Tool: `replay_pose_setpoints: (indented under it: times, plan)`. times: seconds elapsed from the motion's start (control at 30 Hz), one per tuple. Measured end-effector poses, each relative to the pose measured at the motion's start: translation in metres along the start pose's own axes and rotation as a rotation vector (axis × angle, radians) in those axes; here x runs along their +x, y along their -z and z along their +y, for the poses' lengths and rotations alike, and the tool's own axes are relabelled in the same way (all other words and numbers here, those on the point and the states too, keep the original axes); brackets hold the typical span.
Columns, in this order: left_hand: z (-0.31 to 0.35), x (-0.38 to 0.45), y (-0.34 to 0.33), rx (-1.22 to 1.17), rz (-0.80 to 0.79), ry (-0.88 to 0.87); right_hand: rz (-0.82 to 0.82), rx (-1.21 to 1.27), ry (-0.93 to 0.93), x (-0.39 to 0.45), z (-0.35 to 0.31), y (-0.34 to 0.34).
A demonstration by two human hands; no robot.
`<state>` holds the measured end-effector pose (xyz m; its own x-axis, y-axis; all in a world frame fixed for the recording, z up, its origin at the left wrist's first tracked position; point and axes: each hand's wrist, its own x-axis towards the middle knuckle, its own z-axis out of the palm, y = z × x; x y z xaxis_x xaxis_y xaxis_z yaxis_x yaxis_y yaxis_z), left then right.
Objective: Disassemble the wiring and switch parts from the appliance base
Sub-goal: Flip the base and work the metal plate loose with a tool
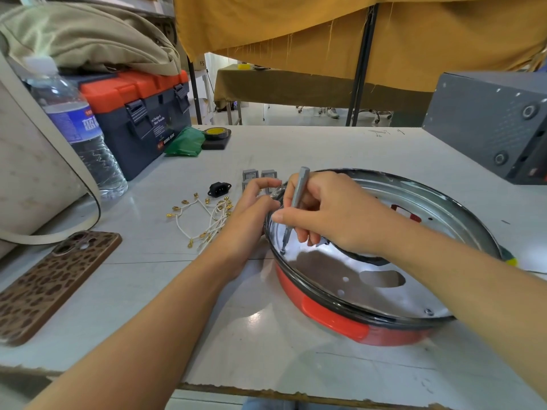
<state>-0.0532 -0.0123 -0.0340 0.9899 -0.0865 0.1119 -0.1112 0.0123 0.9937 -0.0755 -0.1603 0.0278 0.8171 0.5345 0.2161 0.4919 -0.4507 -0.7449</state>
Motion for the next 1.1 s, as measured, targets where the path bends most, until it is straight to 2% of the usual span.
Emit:
replay_pose_setpoints:
  times: [0.23,0.9,1.1]
  plan:
    - [-0.005,0.003,0.003,0.056,0.001,-0.038,-0.022,-0.03,0.023,0.002,0.0,-0.004]
    - [-0.002,0.001,0.0,0.06,0.021,-0.051,-0.37,0.036,-0.052,0.015,-0.005,0.015]
    - [-0.003,0.002,0.001,0.051,0.014,-0.063,-0.334,0.02,-0.065,0.015,-0.005,0.013]
